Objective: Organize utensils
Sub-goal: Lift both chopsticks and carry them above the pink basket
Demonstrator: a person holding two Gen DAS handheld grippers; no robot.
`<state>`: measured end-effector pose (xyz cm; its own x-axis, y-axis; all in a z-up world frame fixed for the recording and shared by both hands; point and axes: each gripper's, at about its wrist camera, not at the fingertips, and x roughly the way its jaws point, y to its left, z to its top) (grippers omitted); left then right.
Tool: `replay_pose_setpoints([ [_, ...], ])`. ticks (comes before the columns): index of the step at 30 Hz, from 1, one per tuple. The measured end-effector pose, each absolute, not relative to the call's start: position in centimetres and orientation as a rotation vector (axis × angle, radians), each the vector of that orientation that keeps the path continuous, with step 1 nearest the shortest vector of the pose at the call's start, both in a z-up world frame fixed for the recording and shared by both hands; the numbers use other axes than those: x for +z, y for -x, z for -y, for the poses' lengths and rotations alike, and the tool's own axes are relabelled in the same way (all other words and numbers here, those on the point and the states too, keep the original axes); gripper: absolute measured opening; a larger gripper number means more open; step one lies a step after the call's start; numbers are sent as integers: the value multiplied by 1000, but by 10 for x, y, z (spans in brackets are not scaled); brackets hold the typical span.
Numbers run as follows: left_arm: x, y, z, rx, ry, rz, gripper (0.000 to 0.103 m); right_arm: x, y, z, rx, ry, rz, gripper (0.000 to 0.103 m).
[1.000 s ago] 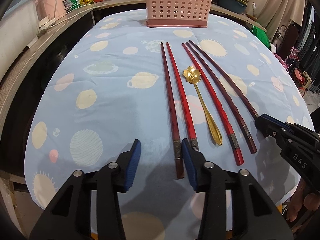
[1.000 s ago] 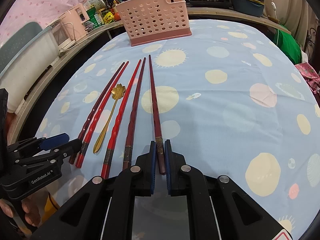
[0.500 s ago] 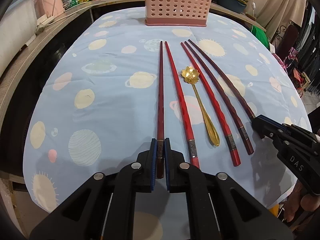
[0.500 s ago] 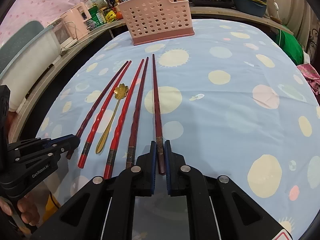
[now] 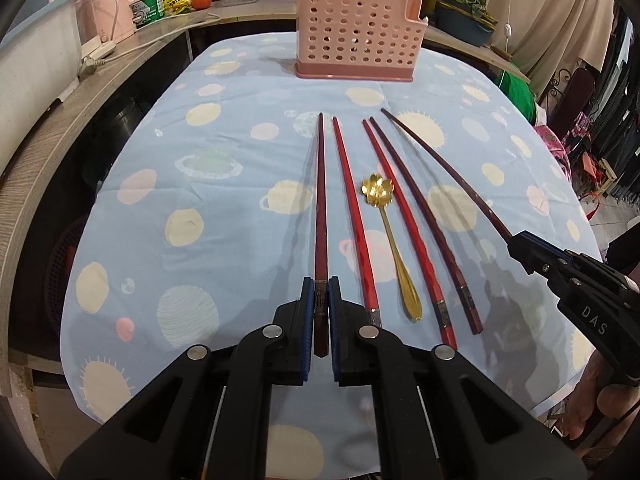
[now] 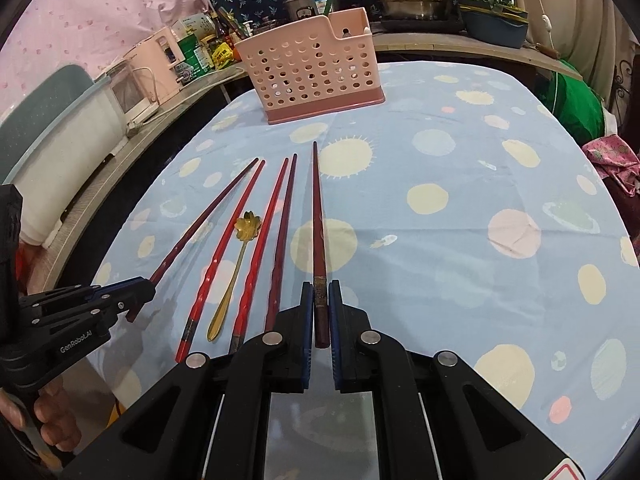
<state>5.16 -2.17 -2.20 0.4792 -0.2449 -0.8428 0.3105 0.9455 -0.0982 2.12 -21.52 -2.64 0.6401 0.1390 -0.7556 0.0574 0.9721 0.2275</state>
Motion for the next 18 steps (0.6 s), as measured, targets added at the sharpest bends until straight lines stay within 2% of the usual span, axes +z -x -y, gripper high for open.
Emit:
replay_pose_setpoints([
  [18, 46, -80, 6, -310, 6, -874, 7, 41, -43, 236, 46, -236, -711, 7],
])
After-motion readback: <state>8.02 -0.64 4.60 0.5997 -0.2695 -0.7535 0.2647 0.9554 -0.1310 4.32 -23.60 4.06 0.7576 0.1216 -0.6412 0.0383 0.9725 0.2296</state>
